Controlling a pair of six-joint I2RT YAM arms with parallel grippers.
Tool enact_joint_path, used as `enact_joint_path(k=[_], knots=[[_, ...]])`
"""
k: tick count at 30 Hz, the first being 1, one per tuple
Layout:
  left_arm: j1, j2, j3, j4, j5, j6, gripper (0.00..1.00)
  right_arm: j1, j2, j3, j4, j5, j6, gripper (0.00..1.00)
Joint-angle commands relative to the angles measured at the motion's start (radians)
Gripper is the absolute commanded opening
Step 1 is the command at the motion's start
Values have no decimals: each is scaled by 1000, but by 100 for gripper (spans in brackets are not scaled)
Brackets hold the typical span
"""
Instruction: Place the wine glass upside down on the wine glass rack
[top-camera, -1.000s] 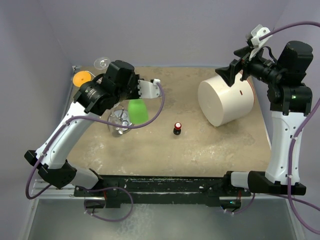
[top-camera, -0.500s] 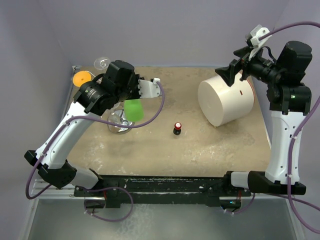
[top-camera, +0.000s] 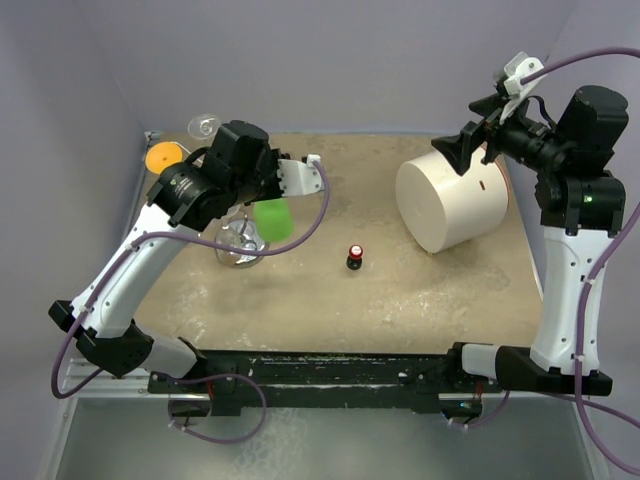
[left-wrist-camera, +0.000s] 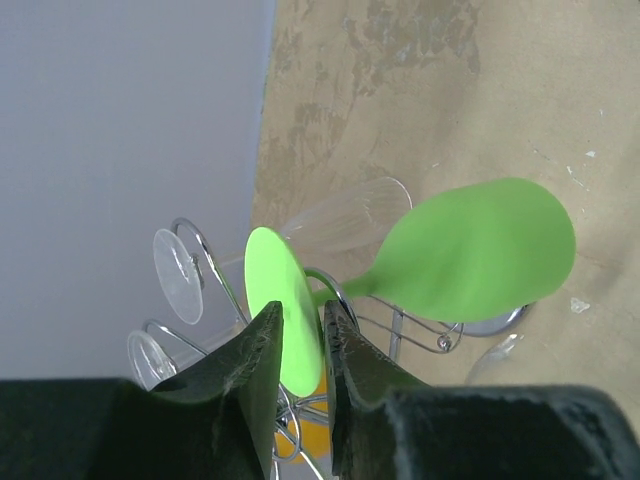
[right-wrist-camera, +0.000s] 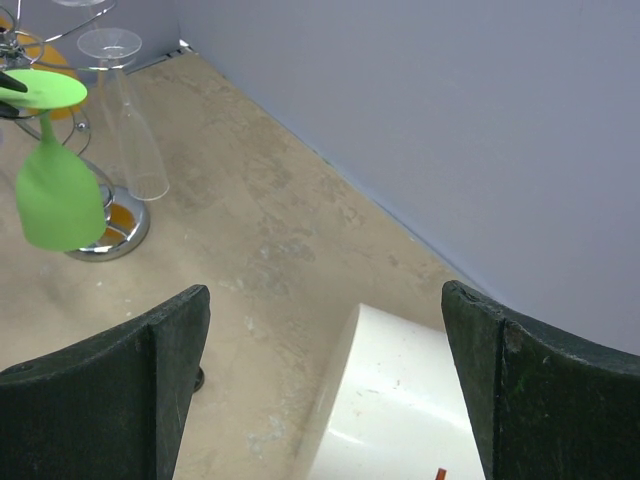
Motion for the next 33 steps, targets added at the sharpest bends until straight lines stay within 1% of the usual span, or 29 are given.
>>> enact_joint_path(k=[1, 12, 17, 25, 33], knots=[[-6, -30, -3, 41, 26, -33, 27, -7, -27, -8, 46, -33, 19, 100], [-4, -39, -13, 39, 38, -52, 36, -7, -22, 15, 37, -37, 18, 100], [-4, -44, -20, 51, 52, -62, 43, -7, -16, 19, 37, -25, 19, 100], [-3, -39, -19, 78, 93, -98, 61, -7, -1, 9, 41, -11, 16, 100], [-3, -45, -9, 74, 136, -150, 90, -7, 6, -15, 40, -5, 11, 100]])
